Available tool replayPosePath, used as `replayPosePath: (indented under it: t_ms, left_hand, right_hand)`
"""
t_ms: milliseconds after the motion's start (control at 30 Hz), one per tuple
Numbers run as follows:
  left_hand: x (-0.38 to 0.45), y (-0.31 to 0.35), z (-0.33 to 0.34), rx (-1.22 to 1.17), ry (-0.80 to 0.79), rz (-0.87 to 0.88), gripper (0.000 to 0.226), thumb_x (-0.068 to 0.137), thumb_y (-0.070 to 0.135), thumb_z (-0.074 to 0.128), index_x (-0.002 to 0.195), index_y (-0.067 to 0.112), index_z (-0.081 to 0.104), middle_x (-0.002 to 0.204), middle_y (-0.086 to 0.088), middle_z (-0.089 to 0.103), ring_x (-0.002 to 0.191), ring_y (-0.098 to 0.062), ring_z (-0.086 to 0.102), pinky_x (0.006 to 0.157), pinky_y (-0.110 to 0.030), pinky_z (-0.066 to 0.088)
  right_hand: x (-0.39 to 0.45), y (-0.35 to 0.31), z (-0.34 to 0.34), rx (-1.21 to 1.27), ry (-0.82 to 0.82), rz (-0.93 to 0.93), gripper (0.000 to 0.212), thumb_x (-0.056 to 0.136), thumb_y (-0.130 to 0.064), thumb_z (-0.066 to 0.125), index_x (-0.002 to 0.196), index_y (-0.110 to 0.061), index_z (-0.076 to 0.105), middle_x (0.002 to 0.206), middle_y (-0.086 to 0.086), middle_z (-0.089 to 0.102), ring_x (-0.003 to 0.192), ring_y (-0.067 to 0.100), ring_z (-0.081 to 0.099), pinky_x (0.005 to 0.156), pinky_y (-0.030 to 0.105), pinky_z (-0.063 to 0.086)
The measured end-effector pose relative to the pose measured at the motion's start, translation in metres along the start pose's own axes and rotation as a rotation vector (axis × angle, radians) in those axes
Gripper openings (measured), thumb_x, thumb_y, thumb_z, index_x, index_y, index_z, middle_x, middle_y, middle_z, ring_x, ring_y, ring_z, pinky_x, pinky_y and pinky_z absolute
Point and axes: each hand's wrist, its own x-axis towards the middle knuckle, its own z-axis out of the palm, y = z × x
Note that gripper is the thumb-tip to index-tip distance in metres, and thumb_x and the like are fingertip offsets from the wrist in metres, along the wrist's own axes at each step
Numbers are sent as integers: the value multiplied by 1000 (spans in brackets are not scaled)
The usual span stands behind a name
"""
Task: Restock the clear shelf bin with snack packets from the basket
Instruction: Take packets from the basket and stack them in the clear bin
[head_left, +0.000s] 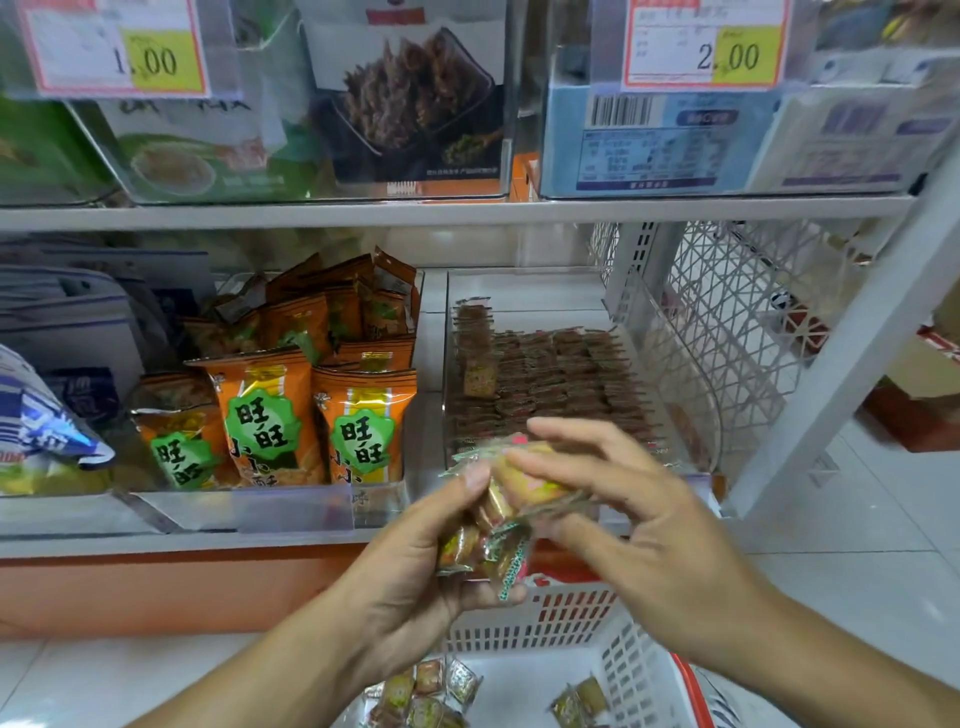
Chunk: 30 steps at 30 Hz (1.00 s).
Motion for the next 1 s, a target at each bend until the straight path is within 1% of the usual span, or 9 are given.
replayPosePath:
  t_ms: [133,200,400,567,733,800,867,933,1000]
  left_hand:
    - [1,3,-1,35,72,85,78,41,51,102,109,18,80,103,-14,77,77,-22,74,58,-36,61]
    - [2,4,-2,84,84,123,78,41,55,100,108,19,80,98,-12,77,73,-20,73,58,-36,61]
    - [1,6,-1,217,71,159,75,51,59,94,114,21,77,95,-11,76,69,-19,69,59,-34,60]
    - [0,11,-2,398,99,140,60,69,52,85,117,18,75,99,-16,75,69,-16,66,58,-32,56]
    - [-3,17,1,506,183,152,52,64,57,89,108,34,75,95,-9,79,75,-17,74,56,-31,55]
    - [-4,20,2,481,228,181,63,54,59,93,110,39,71,95,-8,80,76,-20,77,58,-33,57]
    - [-3,23,5,460,249,218,73,50,59,94,115,40,67,94,-6,80,76,-18,77,61,-33,59]
    - [-1,26,7,459,290,258,79,46,63,95,117,47,64,113,2,75,91,-19,77,76,-40,62]
    - [1,27,8,451,325,302,84,41,66,94,117,57,60,122,20,60,104,-15,72,84,-39,61]
  right_hand:
    - [-1,0,3,106,-136,10,38,99,-52,53,137,-50,55,157,-28,32,145,-5,31,113,23,35]
    - [2,-1,5,190,-51,22,34,101,-35,56,134,-43,62,153,-26,42,143,-2,37,108,14,38]
    - [7,0,2,481,71,293,60,78,-21,78,135,-33,60,134,-12,64,114,16,67,91,28,56]
    - [14,-6,-9,658,-261,546,35,100,-11,53,131,-19,67,129,9,70,124,30,63,107,44,47]
    - [20,0,-15,729,-341,583,34,100,-14,54,132,-13,66,134,18,65,130,34,58,115,51,40]
    - [27,4,-24,775,-410,592,37,95,-8,62,131,-6,65,130,19,66,123,31,63,109,45,46]
    - [39,4,-33,841,-477,577,39,91,2,60,129,1,62,111,13,73,95,17,72,87,25,56]
    - [52,5,-38,810,-409,575,46,86,8,62,131,1,59,100,8,71,75,11,67,74,16,51]
    - [66,13,-38,579,-215,578,55,81,8,71,133,-4,59,108,8,72,85,18,71,83,22,54]
